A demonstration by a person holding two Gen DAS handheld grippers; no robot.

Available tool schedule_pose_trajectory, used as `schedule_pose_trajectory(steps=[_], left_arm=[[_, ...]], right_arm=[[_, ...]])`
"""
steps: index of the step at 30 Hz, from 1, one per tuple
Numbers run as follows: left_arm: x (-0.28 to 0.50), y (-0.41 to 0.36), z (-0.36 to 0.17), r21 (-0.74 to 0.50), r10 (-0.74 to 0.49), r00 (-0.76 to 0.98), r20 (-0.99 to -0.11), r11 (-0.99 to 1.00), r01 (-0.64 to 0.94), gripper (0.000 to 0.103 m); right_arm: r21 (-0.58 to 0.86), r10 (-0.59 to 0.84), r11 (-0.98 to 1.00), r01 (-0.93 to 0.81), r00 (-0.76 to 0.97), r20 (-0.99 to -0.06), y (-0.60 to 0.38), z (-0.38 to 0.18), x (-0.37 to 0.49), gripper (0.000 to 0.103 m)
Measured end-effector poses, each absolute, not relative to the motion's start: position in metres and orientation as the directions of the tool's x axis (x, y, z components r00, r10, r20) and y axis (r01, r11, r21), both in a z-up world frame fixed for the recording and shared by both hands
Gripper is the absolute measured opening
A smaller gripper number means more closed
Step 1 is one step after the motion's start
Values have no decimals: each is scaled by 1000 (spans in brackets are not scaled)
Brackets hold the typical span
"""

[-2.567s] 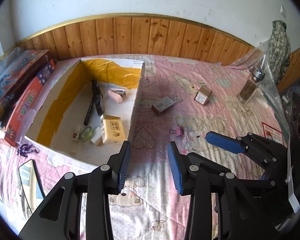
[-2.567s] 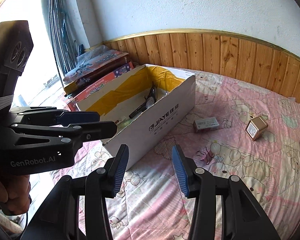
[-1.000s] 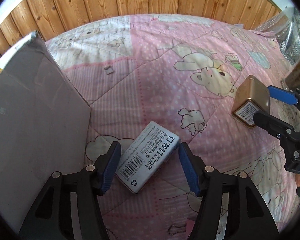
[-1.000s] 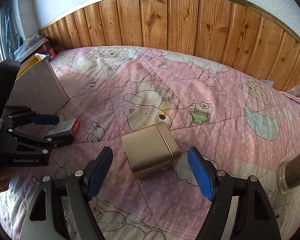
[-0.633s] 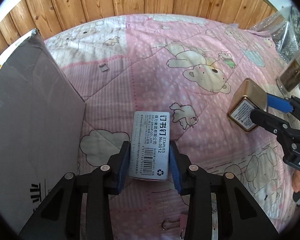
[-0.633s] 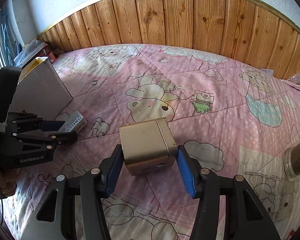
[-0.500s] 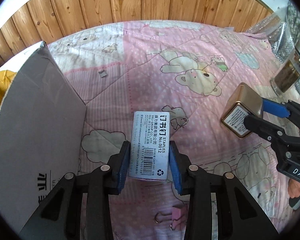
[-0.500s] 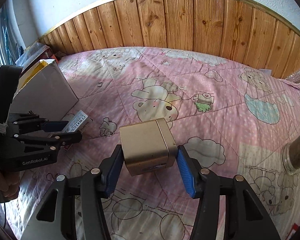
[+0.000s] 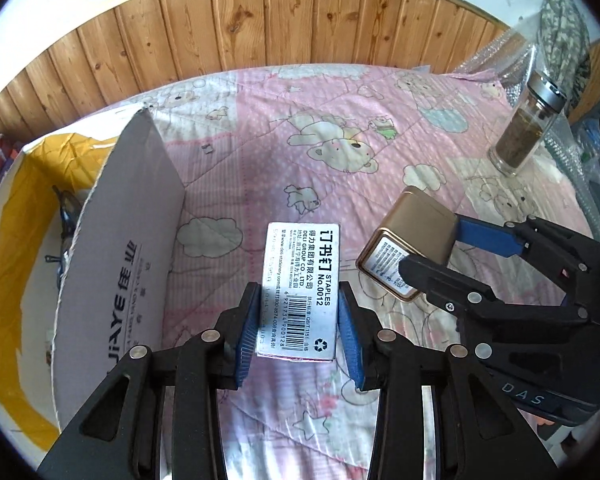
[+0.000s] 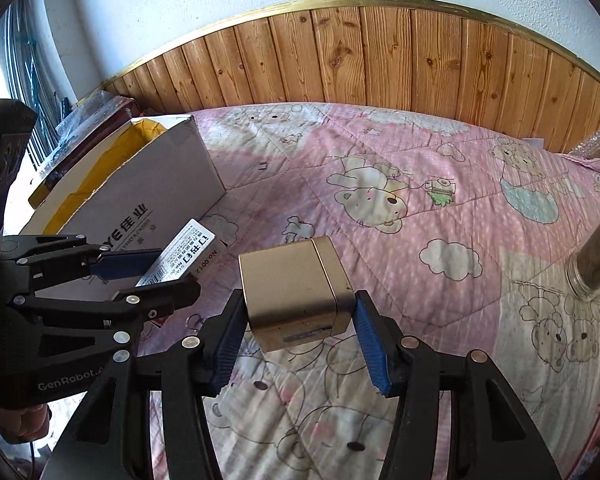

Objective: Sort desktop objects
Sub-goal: 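Carry the gold tin and staples box over the cardboard box with both tools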

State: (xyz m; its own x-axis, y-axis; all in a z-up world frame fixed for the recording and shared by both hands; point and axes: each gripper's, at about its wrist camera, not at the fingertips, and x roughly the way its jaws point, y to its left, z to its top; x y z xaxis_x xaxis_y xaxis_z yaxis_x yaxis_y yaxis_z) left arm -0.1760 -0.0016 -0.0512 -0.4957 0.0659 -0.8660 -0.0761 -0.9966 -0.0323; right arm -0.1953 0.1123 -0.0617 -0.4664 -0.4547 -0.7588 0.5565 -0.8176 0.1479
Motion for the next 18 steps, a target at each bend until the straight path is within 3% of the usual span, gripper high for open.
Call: schedule_pose_trajectory(steps=[18], left_arm=[[-78,-43,-2,-101,83,-583,-808,-995,-3,38]], right_arm=[[85,-477,-781,619,-503,-721,76,-15,-103,55]])
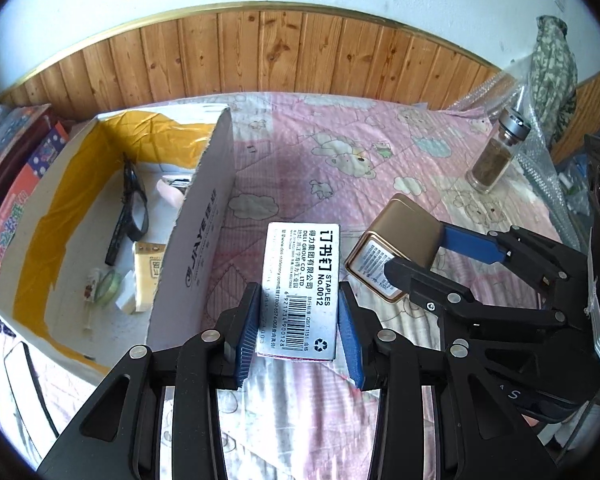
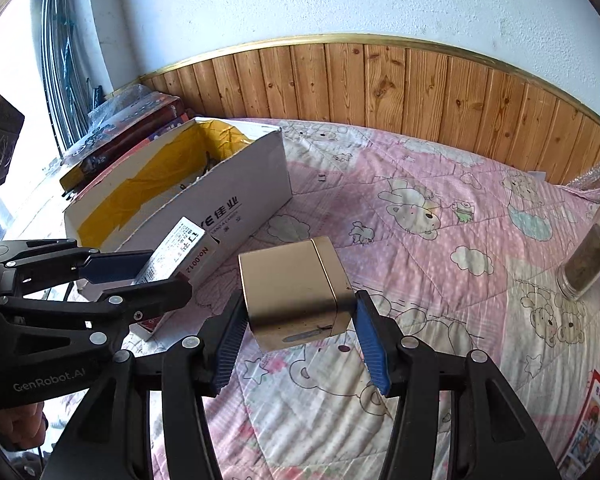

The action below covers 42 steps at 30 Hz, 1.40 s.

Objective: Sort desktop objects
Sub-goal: 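Carry the gold tin and staples box over the cardboard box with both tools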

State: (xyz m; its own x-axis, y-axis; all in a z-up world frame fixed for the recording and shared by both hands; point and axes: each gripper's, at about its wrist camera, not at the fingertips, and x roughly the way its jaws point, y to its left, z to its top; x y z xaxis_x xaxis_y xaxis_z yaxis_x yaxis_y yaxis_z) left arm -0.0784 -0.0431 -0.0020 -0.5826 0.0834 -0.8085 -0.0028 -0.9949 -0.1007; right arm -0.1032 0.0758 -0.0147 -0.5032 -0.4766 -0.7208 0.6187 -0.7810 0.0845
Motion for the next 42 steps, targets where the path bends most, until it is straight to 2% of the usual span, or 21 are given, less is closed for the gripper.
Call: schedule_pose_trajectory(steps=[21,42], left_arm=[[2,-110,41,-199,112,-676,-729,-979,53,38],[12,-212,46,-316,102,-712,-694,-933,175,38]], right_arm=[[-18,-494,-723,691,-535,-685,11,33,-25,55],[-91,-508,-622,778,-489,-709,-86,45,-17,55]])
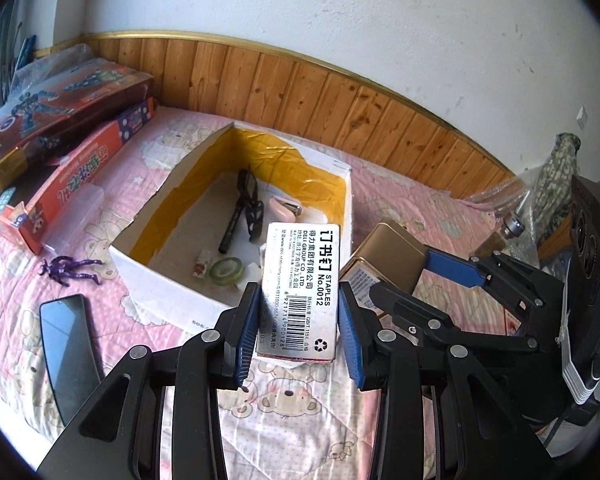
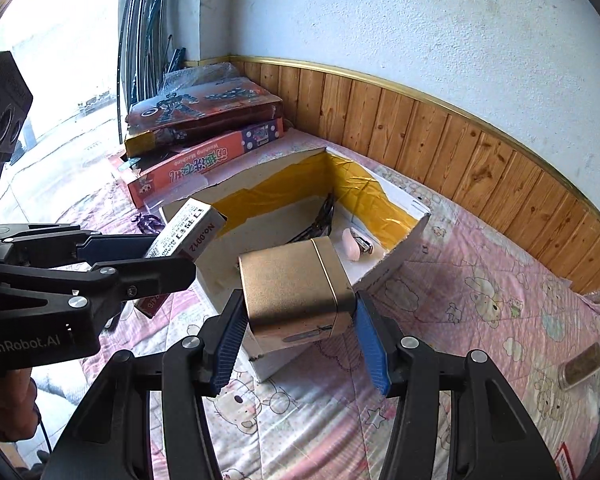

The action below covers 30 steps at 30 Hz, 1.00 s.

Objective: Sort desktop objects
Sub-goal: 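Carry the gold tin and staples box over the cardboard box with both tools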

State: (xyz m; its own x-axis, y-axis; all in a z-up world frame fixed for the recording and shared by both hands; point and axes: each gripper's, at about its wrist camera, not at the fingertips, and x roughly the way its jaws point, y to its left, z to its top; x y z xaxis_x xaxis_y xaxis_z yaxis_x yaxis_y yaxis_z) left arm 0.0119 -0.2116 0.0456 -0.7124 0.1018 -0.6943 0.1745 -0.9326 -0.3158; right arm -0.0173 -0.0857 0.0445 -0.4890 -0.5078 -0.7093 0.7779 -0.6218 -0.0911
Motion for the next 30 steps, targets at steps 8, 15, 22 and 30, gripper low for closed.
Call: schedule_pose_trajectory(steps=[8,15,22,30], left_arm=[[-16,-253,33,-341,93,-679,-728,-909,241,38],[-54,-277,18,-329,94,-625,-775,-904,272,39],[-98,-288,-6,-287,92,-534,-841,-912,294,39],[-143,-292,-29,-258,104,-450,-887,-920,296,39]], right_arm=[[-103,-487,-603,791,-467,-738,-111,40,-44,55],[-117,-459,-579,807,-441,-771,-136,24,-72,55],[-136,-408,-562,816,-417,-812,-160,2,-108,55],[-142,-344,-552,822,-379,-859,-179,-23,-147,55]])
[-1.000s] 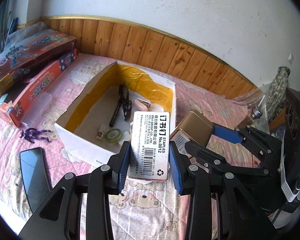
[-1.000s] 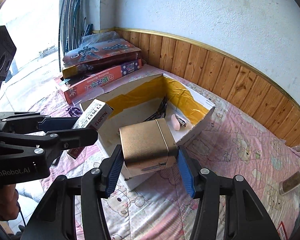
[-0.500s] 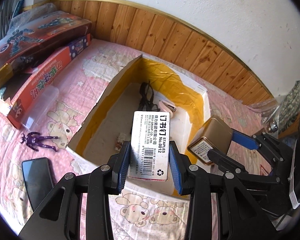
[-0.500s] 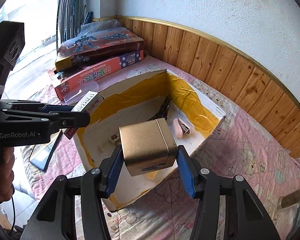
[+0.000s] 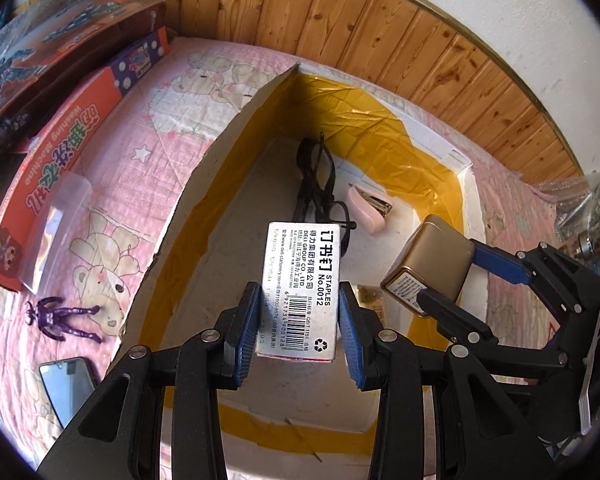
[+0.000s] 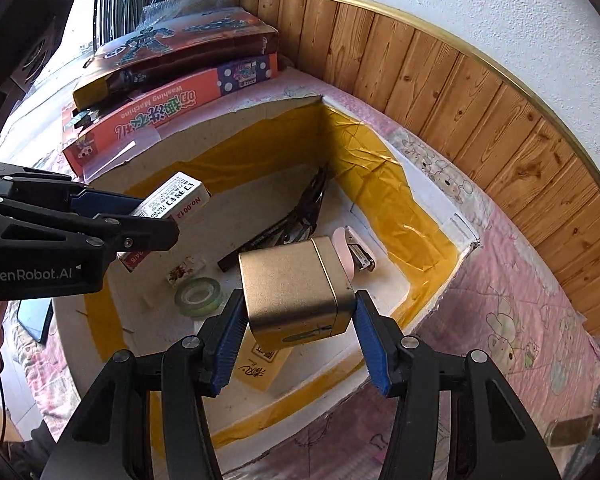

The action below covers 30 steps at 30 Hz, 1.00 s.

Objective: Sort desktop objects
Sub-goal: 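Carry the gold tin and staples box over the cardboard box with both tools, then open both tools to drop the gold tin and staples box into the box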

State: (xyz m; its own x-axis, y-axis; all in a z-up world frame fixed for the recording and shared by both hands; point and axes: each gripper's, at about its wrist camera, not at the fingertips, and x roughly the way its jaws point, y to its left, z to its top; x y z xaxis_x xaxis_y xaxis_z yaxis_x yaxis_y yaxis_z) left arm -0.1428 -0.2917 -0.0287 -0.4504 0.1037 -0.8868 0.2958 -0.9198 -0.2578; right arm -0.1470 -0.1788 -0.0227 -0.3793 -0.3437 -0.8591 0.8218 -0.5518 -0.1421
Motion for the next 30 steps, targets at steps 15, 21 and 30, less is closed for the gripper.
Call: schedule_pose_trajectory(steps=[15,21,30], left_arm=[[-192,-309,-64,-238,130,-315,-940,-912,335,40],[-197,-304,-71,-212,114,-290,-950,-920,331,42],[-189,-296,-61,-165,69,-290,-955,-932,323,47]], right_arm=[[-105,-257,-528,842,-276,-926,-195,-51,-211,55],[-92,-271,-523,847,-267,-925,-195,-57,-213,60],[-71,-299,-530,845,-265,-917,-182,-50,-204,65]])
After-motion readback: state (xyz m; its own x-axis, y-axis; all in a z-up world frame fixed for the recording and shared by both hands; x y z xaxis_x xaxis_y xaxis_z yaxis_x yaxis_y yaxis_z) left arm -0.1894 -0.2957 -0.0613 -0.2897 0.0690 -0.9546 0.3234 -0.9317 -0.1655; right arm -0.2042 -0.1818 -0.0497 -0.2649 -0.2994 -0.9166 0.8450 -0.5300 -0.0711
